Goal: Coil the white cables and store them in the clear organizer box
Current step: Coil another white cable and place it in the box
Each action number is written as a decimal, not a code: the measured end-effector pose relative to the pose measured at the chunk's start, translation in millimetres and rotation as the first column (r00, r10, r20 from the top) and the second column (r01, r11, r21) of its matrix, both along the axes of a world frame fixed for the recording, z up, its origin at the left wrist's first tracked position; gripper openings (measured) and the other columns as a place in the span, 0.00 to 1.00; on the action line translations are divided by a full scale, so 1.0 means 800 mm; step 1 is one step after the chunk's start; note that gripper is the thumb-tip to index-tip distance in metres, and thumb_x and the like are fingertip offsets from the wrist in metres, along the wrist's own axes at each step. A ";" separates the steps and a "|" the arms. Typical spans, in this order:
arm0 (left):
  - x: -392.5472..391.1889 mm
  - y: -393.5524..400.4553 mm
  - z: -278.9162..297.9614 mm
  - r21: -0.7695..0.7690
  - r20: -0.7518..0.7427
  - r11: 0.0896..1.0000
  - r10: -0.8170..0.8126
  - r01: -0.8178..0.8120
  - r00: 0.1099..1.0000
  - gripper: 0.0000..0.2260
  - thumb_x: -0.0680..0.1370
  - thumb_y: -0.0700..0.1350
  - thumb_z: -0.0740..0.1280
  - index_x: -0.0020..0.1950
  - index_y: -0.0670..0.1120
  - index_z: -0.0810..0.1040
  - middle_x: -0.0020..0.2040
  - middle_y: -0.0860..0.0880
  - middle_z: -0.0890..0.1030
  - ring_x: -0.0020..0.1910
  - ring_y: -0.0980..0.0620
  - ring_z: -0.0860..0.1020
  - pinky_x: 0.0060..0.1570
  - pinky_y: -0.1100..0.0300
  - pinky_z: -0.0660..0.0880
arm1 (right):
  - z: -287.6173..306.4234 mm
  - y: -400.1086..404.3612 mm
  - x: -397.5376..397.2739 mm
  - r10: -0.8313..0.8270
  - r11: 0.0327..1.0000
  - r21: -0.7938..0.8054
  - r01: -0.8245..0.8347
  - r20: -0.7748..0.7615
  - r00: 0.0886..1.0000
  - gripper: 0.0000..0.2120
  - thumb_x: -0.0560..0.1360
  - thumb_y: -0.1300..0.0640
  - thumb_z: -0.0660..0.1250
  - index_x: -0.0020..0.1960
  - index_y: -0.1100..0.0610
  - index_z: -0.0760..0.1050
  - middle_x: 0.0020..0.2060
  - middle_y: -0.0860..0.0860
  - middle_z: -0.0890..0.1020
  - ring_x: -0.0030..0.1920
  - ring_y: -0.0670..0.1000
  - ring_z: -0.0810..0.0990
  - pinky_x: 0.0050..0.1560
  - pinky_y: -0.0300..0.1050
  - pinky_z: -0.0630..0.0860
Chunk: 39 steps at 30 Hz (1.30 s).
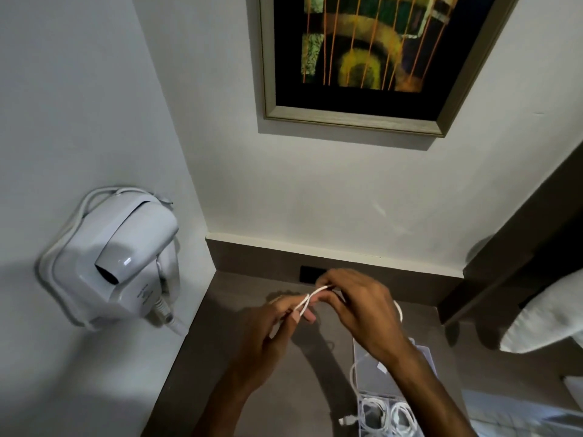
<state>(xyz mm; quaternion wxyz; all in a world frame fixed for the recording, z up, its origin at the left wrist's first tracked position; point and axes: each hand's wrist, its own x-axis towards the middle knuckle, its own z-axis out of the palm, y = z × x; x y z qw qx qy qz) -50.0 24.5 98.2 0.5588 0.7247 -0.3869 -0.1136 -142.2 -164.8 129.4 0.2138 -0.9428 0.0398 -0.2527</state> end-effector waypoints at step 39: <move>0.006 0.014 0.027 -0.401 -0.589 0.863 -0.499 0.307 0.636 0.33 0.81 0.61 0.63 0.72 0.35 0.74 0.57 0.36 0.82 0.57 0.44 0.81 0.60 0.57 0.78 | -0.061 0.005 0.011 0.070 0.715 0.697 -0.043 -0.011 0.997 0.10 0.85 0.58 0.65 0.57 0.57 0.85 0.47 0.53 0.88 0.50 0.53 0.88 0.55 0.53 0.86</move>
